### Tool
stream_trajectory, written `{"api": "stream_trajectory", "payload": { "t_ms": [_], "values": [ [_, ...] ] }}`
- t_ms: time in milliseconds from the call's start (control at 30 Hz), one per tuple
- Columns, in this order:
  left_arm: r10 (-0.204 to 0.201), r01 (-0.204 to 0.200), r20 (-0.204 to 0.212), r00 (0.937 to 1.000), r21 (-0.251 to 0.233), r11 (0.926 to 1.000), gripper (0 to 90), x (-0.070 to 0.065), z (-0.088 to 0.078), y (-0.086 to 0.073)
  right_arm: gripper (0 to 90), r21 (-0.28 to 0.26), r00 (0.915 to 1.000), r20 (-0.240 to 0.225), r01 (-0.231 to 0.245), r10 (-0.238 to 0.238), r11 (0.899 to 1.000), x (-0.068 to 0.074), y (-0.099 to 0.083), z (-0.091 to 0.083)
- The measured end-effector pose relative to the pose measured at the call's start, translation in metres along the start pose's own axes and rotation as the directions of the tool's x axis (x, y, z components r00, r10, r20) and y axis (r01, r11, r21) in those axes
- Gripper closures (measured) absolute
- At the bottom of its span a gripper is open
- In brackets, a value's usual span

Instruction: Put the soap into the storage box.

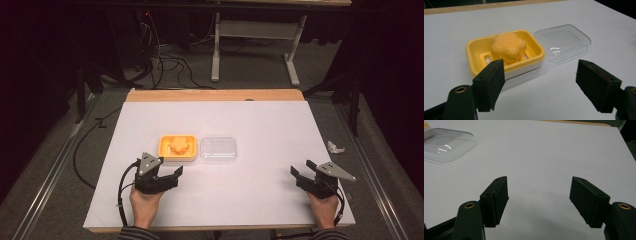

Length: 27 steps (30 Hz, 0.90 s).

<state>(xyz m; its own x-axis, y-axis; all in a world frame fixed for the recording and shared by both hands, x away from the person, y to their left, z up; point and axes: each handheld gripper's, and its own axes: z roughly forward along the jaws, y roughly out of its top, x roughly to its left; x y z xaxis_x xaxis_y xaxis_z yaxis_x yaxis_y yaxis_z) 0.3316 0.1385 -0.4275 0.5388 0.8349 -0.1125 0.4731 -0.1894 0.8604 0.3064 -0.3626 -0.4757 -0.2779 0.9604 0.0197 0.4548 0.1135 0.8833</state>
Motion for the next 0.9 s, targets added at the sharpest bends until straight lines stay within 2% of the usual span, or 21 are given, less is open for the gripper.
{"api": "stream_trajectory", "payload": {
  "t_ms": [900],
  "values": [
    [0.02,-0.02,0.017,0.9997,0.031,0.9993,23.5,-0.013,0.014,-0.008,31.7,0.0,1.0,-0.001,-0.001,0.001,1.0,0.0,0.0,0.0]
  ]
}}
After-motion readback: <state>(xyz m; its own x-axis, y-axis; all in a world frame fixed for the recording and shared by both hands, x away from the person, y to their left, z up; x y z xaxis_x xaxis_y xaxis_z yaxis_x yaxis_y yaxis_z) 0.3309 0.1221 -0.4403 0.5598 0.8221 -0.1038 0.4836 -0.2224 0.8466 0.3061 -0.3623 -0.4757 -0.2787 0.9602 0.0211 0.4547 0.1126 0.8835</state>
